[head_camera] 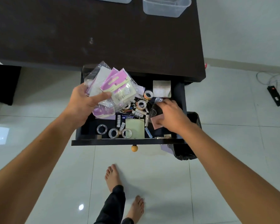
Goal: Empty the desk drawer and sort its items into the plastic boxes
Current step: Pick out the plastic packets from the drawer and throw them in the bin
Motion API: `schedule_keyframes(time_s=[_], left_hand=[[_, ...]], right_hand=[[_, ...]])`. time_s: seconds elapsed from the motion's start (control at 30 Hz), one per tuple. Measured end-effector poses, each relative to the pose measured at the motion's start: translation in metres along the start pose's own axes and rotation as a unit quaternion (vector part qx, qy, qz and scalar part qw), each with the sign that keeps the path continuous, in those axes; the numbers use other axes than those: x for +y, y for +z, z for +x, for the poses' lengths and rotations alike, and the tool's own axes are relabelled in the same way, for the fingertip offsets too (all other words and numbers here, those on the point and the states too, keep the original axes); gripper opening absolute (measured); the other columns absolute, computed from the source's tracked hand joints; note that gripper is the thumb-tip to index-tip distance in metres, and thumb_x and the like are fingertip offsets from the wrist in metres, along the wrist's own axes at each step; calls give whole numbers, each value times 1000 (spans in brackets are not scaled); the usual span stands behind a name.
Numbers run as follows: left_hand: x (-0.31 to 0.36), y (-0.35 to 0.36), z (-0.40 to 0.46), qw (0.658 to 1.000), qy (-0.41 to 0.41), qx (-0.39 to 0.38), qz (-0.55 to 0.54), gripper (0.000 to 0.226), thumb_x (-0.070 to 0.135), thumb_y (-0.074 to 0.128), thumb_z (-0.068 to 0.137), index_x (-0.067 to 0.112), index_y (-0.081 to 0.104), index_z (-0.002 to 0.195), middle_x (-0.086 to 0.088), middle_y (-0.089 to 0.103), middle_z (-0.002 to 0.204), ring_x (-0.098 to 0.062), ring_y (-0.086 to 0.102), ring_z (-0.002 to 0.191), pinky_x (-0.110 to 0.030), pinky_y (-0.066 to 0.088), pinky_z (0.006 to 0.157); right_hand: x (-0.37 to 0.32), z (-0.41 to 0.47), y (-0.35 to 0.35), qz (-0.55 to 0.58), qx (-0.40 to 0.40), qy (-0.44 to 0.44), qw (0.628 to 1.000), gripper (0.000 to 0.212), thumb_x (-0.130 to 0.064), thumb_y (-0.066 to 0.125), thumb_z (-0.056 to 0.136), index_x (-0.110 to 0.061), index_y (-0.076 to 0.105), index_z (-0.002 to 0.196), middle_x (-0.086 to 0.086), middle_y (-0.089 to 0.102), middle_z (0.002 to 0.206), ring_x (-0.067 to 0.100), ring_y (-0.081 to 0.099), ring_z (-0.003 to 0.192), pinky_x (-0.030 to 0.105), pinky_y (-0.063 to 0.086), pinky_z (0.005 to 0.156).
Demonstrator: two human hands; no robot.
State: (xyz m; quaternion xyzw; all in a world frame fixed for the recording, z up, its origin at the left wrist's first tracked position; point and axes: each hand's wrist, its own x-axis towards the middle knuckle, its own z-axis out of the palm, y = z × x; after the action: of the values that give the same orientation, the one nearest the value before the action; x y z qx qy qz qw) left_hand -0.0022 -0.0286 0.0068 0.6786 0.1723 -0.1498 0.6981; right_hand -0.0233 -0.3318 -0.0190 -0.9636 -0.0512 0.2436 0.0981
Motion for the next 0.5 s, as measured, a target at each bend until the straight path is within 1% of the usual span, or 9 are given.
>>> schedule_keyframes(time_s=[0.07, 0.17, 0.27, 0.33, 0.43, 0.5], left_hand=[[3, -4, 2, 1000, 9, -6, -6, 47, 8, 86, 80, -1, 68, 122, -4, 83, 94, -22, 81, 82, -29, 63, 62], [6, -10, 5, 999, 15, -12, -28, 51, 15, 87, 72, 2, 70, 118, -5, 83, 98, -24, 81, 88, -31, 65, 67], [6, -15, 5, 998, 19, -5, -56, 49, 11, 85, 74, 1, 69, 119, -6, 83, 100, -25, 81, 90, -31, 65, 69], [5, -19, 5, 997, 18, 4, -71, 45, 7, 83, 78, 0, 69, 119, -8, 83, 103, -26, 81, 92, -32, 65, 71], [2, -25, 5, 996, 12, 9, -88, 42, 10, 85, 74, 4, 71, 113, -10, 82, 105, -29, 80, 95, -35, 65, 74], [1, -29, 5, 995, 9, 11, -97, 45, 10, 85, 72, 3, 71, 114, -11, 82, 107, -29, 80, 96, -36, 66, 75]], right_hand=[[-3, 2, 7, -62, 13, 4, 998, 87, -26, 87, 82, -9, 42, 155, 12, 48, 151, 33, 45, 137, 45, 43, 112], [-4, 6, 13, -119, 25, 16, 992, 86, -34, 88, 80, -7, 46, 150, 15, 48, 145, 34, 48, 132, 43, 47, 108], [-4, 8, 15, -121, 30, 30, 992, 93, -43, 92, 74, -7, 47, 147, 16, 44, 141, 34, 46, 130, 42, 47, 106], [-5, 10, 16, -109, 25, 41, 993, 101, -45, 95, 69, -10, 45, 148, 16, 43, 140, 34, 46, 129, 42, 48, 105], [-6, 12, 16, -99, 34, 46, 993, 108, -47, 98, 63, -9, 42, 147, 15, 50, 139, 33, 47, 127, 41, 45, 106], [-6, 13, 17, -98, 52, 47, 993, 115, -46, 99, 61, -8, 37, 150, 13, 51, 139, 32, 46, 125, 40, 43, 106]])
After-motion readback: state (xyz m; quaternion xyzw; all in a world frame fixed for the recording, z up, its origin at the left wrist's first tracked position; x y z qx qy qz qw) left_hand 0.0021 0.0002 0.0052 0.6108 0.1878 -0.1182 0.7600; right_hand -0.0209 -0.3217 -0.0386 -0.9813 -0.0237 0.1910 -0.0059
